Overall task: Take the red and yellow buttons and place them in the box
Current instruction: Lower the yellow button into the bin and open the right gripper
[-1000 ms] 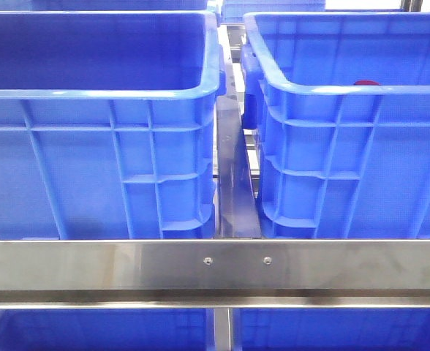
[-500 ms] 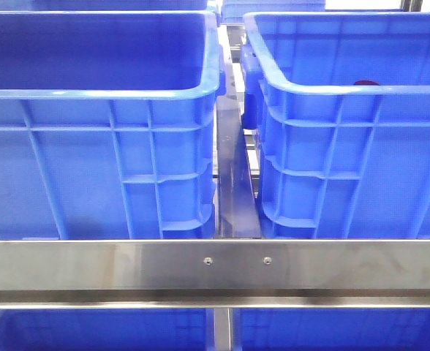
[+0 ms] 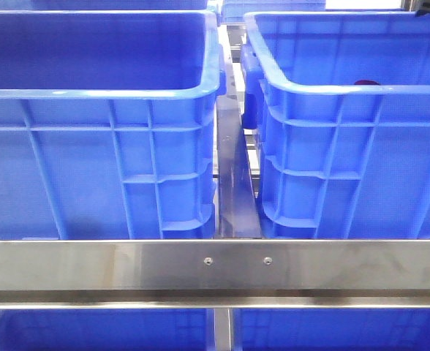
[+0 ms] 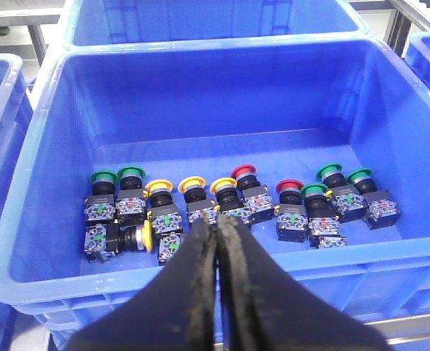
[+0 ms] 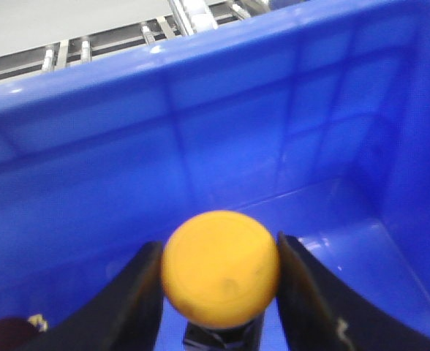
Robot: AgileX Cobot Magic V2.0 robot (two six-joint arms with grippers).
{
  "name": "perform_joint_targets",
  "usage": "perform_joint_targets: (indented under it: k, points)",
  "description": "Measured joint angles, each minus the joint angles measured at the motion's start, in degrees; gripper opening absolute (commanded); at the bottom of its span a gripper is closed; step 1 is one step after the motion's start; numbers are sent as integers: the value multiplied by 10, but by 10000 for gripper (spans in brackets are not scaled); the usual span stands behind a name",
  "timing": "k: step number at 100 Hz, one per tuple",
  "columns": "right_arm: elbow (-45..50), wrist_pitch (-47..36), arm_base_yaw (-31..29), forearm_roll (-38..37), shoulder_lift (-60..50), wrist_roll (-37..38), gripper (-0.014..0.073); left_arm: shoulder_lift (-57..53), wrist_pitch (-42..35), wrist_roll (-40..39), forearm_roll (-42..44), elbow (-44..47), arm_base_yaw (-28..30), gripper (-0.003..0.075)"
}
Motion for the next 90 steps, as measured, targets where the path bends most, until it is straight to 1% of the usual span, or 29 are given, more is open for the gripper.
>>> perform_joint_targets:
  k: [26, 74, 81, 90]
  points:
    - [-49, 11, 0, 0, 61, 1, 237, 0, 0, 0, 0, 0, 0, -19]
    - [-82, 12, 0, -1, 135, 1, 238, 0, 0, 0, 0, 0, 0, -19]
    - [-83, 12, 0, -2, 137, 1, 258, 0, 0, 0, 0, 0, 0, -19]
    - [-83, 13, 0, -3, 137, 3, 334, 0, 0, 0, 0, 0, 0, -19]
